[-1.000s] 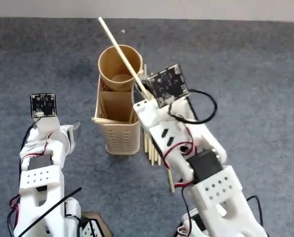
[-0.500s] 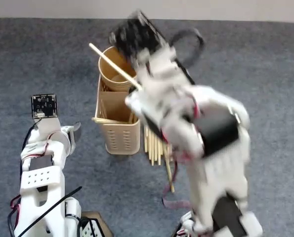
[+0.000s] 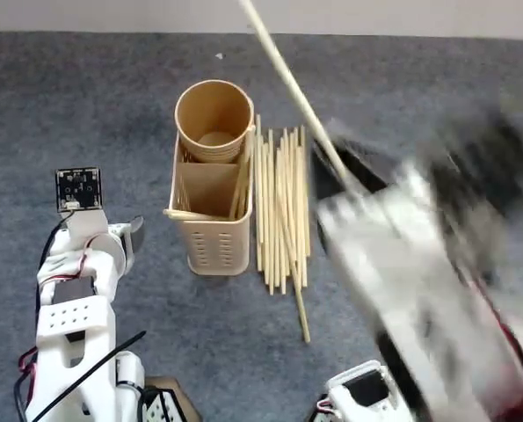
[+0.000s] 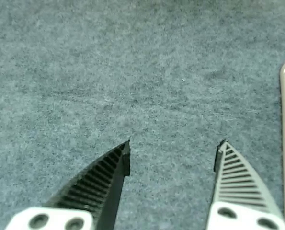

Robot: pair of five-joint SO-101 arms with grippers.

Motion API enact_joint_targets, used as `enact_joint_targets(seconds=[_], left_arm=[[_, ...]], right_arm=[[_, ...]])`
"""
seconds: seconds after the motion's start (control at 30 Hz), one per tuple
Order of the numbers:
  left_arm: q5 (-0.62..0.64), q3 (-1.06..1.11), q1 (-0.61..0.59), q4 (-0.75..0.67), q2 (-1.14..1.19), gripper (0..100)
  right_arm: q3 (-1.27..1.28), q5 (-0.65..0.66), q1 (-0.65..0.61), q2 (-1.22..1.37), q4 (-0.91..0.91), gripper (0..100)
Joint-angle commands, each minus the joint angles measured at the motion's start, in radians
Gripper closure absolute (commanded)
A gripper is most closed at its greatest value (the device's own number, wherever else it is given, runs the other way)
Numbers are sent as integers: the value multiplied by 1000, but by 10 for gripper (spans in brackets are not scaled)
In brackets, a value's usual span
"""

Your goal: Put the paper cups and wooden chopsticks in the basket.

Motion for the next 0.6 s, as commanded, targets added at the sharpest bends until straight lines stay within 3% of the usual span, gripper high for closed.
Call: enact_joint_targets(seconds=[0.0,0.13,0.2,0.33,0.57], left_arm=[[-8,-5,15,-14,-15,702],[-8,-5,15,-14,-15,702],[-8,-5,15,-12,-15,702],[-8,-5,15,-14,-15,702],[-8,-5,15,-15,-15,702]], right_arm=[[380,0,99,-54,-41,993],[992,5,331,-143,-435,993],[1262,6,375,-186,-668,993],[1603,43,325,-176,-839,993],[1805,41,151,-150,-963,993]])
